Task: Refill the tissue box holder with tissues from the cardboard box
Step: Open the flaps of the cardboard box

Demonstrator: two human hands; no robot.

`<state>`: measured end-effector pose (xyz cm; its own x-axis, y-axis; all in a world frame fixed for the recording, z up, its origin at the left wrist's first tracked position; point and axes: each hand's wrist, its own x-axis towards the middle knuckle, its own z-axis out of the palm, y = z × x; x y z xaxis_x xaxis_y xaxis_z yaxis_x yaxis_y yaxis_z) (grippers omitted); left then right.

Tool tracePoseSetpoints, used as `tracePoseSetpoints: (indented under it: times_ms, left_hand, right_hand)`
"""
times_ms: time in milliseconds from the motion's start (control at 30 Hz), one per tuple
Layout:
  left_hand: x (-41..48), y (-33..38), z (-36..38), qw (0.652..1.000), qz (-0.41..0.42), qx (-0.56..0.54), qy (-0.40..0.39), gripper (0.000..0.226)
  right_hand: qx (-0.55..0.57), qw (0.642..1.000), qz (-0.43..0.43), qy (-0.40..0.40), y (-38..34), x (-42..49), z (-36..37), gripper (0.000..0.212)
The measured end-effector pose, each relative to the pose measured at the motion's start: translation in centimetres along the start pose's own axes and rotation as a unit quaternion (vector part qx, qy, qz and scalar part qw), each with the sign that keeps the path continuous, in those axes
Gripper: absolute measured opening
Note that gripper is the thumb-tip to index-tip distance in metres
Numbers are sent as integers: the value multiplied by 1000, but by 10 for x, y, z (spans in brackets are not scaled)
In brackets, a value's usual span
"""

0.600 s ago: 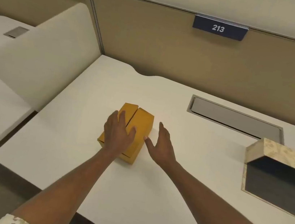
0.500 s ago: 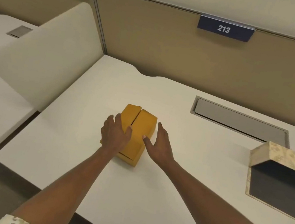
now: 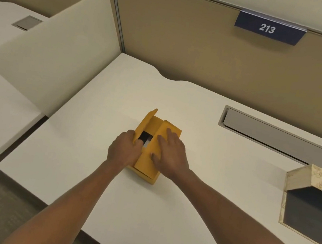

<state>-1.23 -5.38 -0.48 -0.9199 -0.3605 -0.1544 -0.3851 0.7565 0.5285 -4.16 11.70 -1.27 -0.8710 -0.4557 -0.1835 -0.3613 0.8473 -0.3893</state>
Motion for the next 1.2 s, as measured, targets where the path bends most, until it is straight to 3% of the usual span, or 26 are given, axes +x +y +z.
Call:
tracePoseSetpoints:
  times_ms: [67,167,367,467,533,633,700,800,933,1100,1200]
  left_hand:
    - [5,-3,-9,999,4,21,29,26]
    - [16,-14,-21,996,7,48,72,23]
    - [29,-35,-32,990,-53,71,107,24]
    - [30,-49,-27,985,-43,121,110,26]
    - [30,-59,-20,969,6,217,114,42]
    - [30,-62,-11,940,137,297,98,70]
    - [29,-56,-4,912,255,317,56,76]
    - [20,-43,4,887,330,321,-39,69]
    - [9,-31,7,890,298,315,-139,62]
    - [3,-22,-8,910,310,258,-96,44]
    - [-12,-21,-28,920,341,189,-30,22]
  right_hand:
    - [-71,992,-98,-41,-5,4,-5,65]
    - [-114,974,-172,-93,-14,13,-5,64]
    - [-155,962,-222,-39,-19,26,-19,51]
    - [-119,972,-204,-5,-14,25,-38,46]
    - [-141,976,-164,-38,-4,22,-47,42]
    - [-173,972,-108,-114,17,19,-46,37]
    - [-169,972,-93,-135,27,16,-39,36]
    - [-162,974,-82,-138,29,13,-32,37]
    - [-187,969,-71,-145,24,14,-28,34]
    - [-191,969,-48,-146,18,18,-31,26]
    - [-176,976,-47,-119,17,19,-43,44]
